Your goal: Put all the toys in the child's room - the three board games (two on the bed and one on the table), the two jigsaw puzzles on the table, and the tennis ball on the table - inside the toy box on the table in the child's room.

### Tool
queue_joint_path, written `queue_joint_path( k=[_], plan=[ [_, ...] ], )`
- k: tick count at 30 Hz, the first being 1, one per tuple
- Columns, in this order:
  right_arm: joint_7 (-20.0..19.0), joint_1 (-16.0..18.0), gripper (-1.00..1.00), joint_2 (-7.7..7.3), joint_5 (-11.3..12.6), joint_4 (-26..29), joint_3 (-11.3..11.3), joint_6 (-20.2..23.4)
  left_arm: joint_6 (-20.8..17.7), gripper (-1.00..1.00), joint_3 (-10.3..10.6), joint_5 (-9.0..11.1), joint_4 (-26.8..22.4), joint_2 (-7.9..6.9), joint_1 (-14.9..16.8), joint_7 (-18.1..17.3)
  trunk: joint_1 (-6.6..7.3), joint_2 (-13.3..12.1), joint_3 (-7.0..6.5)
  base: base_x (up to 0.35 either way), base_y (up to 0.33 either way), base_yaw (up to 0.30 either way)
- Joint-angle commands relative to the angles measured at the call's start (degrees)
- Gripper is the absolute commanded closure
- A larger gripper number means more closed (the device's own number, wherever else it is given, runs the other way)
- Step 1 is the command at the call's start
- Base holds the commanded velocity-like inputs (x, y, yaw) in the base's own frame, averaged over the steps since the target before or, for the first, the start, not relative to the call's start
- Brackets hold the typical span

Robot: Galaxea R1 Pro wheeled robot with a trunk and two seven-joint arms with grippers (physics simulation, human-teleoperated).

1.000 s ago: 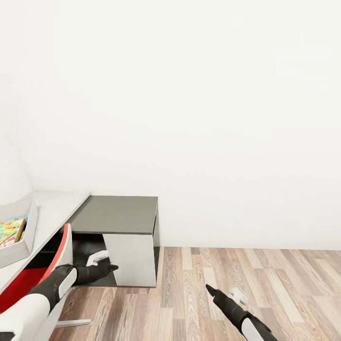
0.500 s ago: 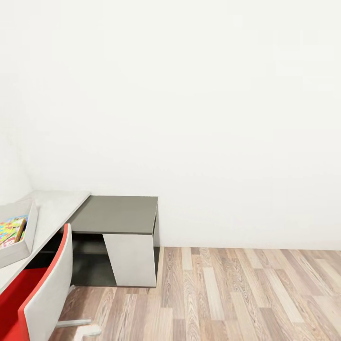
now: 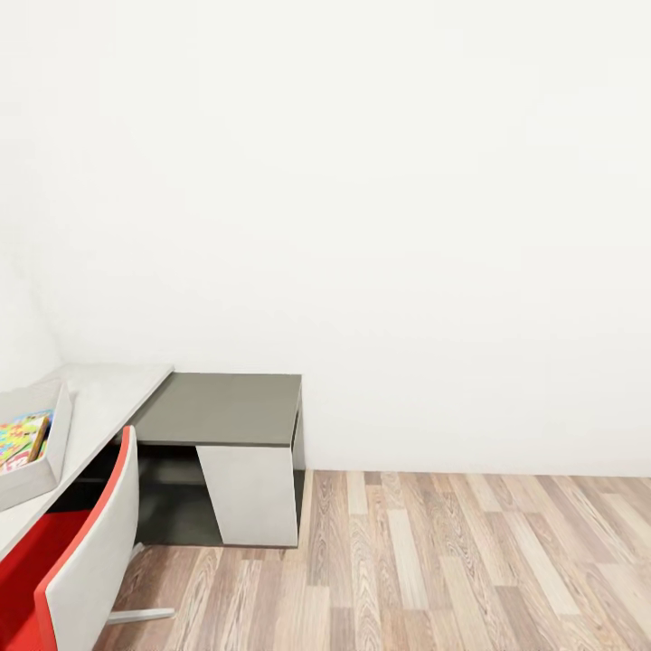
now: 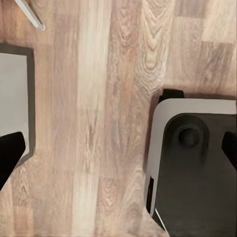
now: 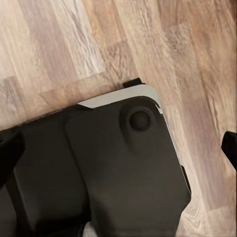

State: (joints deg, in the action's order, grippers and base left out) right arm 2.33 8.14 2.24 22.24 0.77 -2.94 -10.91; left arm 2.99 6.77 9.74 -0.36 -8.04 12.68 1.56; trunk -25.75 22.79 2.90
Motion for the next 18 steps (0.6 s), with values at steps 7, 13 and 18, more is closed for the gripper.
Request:
queue_joint_path(
  k=[7,13,18],
  plan=[
    [0.3,-1.6,-1.00,-0.28,-1.1,0.0,-0.8,-0.1,0.0,-1.00,0.5,0.7,0.1,0.21,-1.4,0.3,-0.04,0.1,0.71,0.000,0.000,0.000],
    [0.6,-2.1,-1.00,-0.24,-2.6,0.0,-0.8,-0.1,-0.4,-1.00,0.5,0.7,0.1,0.44,-1.7,0.3,-0.04,0.1,1.27,0.000,0.000,0.000],
    [2.6,-2.2,-1.00,-0.37,-3.8,0.0,-0.8,-0.1,-0.4,-1.00,0.5,0.7,0.1,0.79,-1.8,0.3,-0.04,0.1,1.74,0.000,0.000,0.000]
  ],
)
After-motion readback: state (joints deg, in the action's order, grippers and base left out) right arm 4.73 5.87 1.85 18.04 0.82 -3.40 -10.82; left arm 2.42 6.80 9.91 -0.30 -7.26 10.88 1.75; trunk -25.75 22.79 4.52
